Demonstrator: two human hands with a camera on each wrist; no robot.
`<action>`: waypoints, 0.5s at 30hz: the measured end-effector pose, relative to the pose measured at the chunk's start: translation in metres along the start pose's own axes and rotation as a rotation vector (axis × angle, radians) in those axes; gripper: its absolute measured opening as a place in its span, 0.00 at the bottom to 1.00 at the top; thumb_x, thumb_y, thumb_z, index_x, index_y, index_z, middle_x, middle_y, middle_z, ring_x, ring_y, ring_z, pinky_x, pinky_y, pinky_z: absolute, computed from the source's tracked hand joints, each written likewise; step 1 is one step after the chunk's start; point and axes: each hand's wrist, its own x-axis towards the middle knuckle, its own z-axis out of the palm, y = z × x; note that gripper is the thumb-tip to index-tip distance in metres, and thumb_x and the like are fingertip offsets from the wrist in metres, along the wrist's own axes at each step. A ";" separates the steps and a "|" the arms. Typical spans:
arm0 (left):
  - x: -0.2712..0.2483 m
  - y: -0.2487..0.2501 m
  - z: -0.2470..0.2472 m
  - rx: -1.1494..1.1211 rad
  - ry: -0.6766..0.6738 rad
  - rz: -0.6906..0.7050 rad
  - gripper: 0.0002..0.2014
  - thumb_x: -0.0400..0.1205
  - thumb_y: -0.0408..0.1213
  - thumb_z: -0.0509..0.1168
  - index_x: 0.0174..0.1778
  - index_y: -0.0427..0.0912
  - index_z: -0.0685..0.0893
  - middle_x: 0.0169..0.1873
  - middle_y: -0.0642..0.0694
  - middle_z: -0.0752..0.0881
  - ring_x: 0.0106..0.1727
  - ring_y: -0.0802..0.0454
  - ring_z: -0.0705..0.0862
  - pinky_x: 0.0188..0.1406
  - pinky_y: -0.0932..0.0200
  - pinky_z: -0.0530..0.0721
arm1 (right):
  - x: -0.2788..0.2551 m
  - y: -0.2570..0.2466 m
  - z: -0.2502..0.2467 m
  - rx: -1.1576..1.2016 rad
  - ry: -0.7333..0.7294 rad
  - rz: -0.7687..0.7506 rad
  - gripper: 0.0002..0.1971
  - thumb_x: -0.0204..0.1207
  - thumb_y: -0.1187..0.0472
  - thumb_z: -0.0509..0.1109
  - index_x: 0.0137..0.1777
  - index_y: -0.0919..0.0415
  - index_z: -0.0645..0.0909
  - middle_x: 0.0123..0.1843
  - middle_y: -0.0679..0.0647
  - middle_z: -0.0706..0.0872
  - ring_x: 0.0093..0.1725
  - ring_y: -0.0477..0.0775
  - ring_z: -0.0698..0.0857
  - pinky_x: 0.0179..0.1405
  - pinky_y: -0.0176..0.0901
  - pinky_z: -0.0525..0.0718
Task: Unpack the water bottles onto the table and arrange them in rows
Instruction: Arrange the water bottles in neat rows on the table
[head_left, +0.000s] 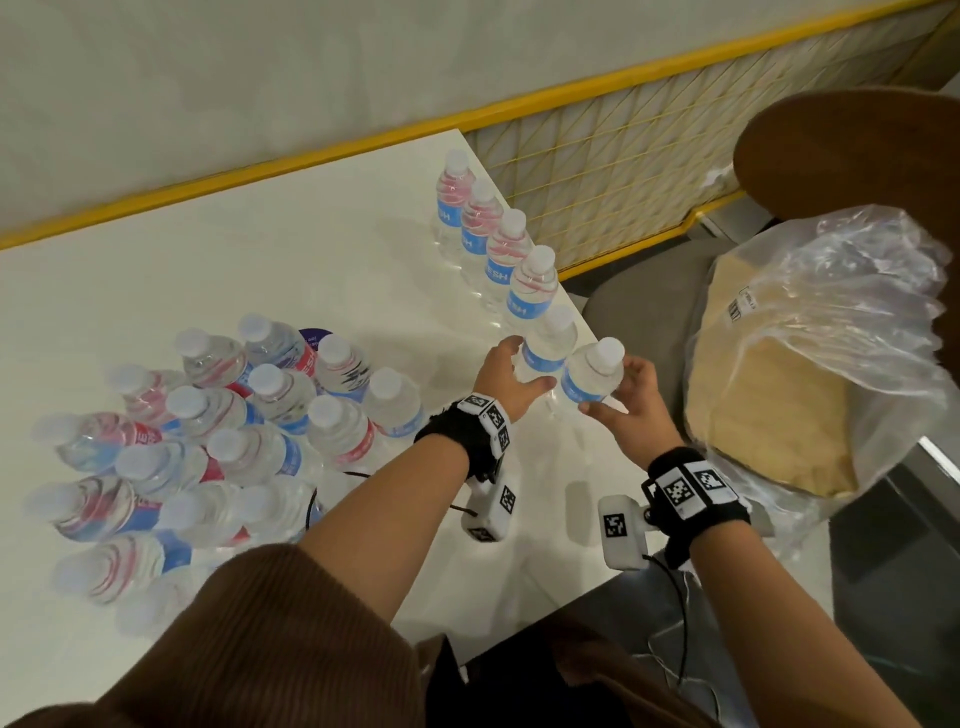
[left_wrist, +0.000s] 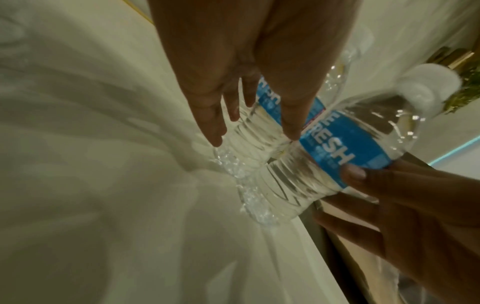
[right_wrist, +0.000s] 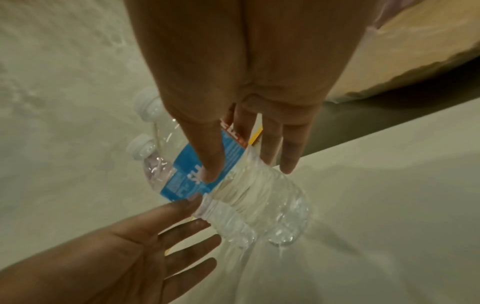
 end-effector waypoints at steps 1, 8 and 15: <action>0.002 0.000 0.001 -0.002 0.005 0.005 0.36 0.75 0.38 0.74 0.78 0.43 0.66 0.75 0.44 0.72 0.75 0.43 0.73 0.73 0.48 0.74 | 0.000 0.001 0.000 0.009 -0.023 0.004 0.30 0.70 0.72 0.75 0.64 0.53 0.62 0.66 0.49 0.76 0.69 0.52 0.77 0.67 0.48 0.78; 0.003 -0.008 0.004 -0.037 0.067 0.115 0.29 0.77 0.39 0.72 0.74 0.43 0.71 0.72 0.45 0.78 0.72 0.46 0.76 0.62 0.61 0.72 | -0.002 0.008 0.014 -0.052 0.098 0.038 0.36 0.68 0.60 0.79 0.73 0.49 0.65 0.69 0.48 0.76 0.64 0.52 0.78 0.64 0.50 0.79; -0.002 -0.011 0.018 -0.022 0.103 0.121 0.32 0.76 0.37 0.72 0.76 0.44 0.69 0.73 0.45 0.76 0.74 0.47 0.75 0.74 0.54 0.73 | 0.000 0.015 0.003 -0.059 0.083 0.076 0.34 0.71 0.62 0.77 0.75 0.51 0.66 0.71 0.50 0.78 0.69 0.54 0.78 0.68 0.54 0.77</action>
